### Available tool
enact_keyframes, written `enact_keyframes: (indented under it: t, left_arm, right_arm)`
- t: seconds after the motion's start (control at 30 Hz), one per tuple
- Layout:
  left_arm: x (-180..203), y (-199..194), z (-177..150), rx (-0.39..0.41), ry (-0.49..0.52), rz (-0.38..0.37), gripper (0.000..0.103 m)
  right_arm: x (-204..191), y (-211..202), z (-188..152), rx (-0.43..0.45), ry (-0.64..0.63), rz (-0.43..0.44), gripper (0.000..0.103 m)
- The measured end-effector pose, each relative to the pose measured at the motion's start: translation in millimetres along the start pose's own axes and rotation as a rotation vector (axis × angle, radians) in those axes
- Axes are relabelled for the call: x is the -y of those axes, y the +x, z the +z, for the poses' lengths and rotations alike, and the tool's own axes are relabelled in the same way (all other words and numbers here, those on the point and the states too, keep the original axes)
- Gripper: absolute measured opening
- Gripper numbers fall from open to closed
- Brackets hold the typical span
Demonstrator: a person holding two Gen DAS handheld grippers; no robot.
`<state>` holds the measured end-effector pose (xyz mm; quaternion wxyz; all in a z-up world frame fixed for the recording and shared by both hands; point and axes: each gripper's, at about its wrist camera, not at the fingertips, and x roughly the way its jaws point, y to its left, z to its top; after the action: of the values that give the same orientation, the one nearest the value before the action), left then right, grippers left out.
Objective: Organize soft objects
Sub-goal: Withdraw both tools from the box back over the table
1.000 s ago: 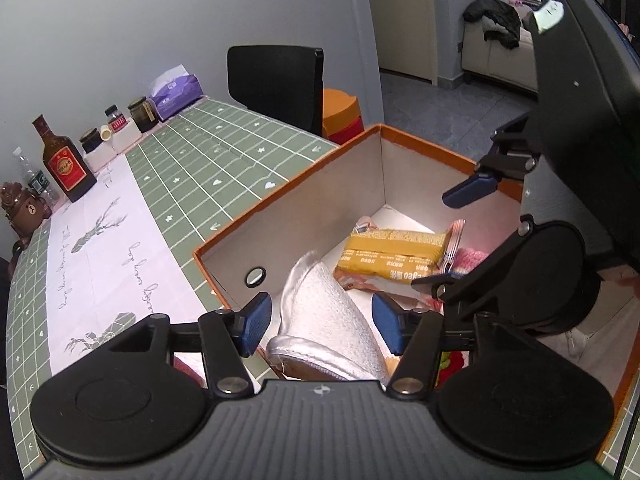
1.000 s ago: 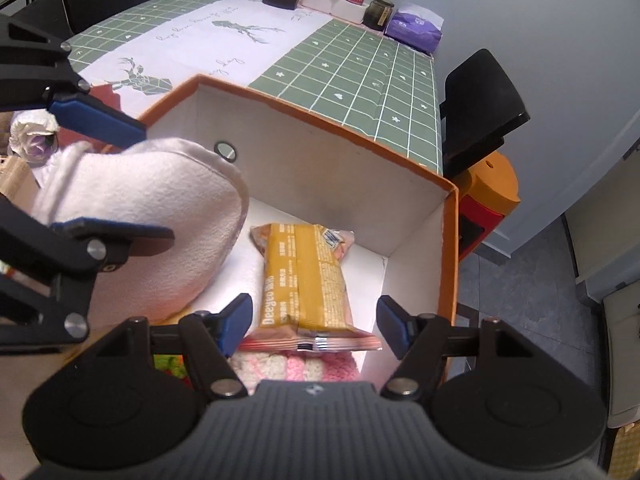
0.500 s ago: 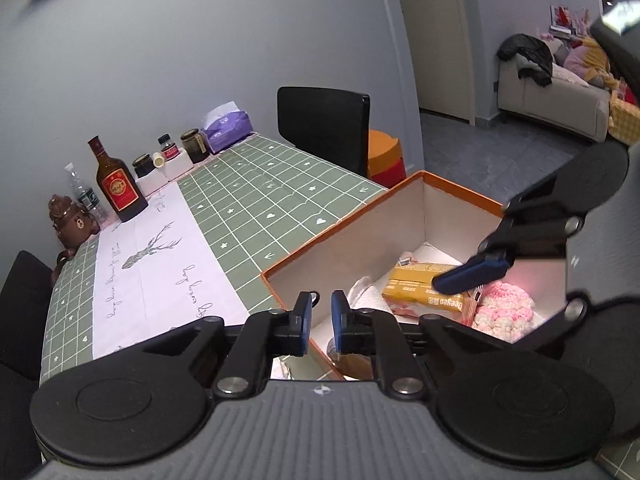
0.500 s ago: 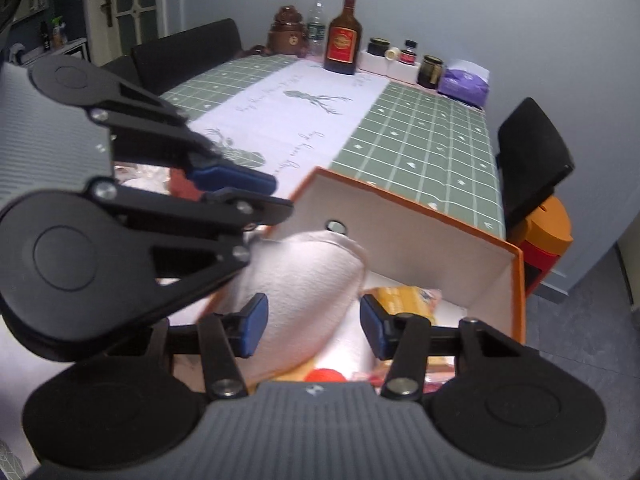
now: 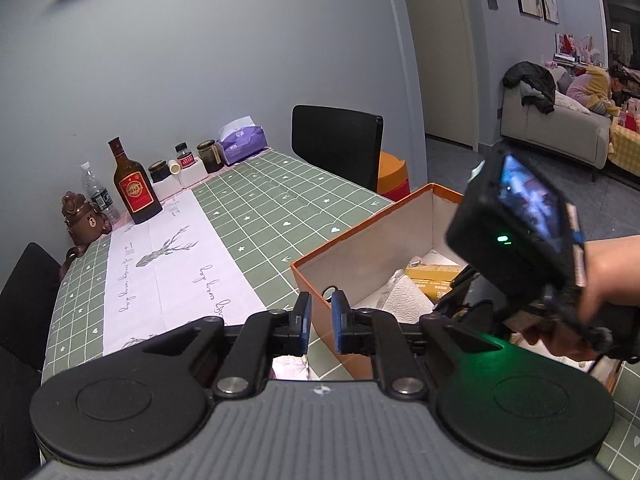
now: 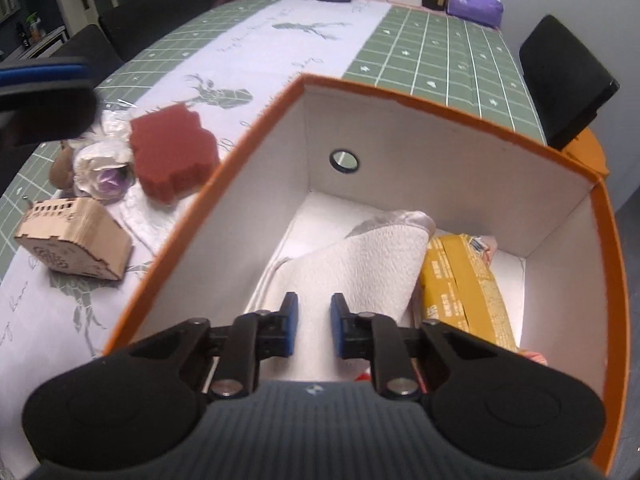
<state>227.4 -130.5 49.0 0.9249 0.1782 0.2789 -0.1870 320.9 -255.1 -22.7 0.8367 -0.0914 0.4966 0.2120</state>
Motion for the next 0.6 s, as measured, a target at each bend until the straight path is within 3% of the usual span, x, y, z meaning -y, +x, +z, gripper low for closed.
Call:
enact_keyframes:
  t: [0.33, 0.43, 0.6]
  left_arm:
    - [-5, 2, -12, -0.037, -0.017, -0.017, 0.016]
    - [-11, -5, -15, -0.038, -0.040, -0.030, 0.016]
    - [-26, -34, -23, -0.008, -0.087, -0.020, 0.016]
  right_arm:
    - [-5, 19, 7, -0.040, -0.018, -0.038, 0.014]
    - [-9, -4, 10, 0.019, 0.000, -0.030, 0.014]
    - [-35, -66, 9, 0.194, -0.049, -0.102, 0.016]
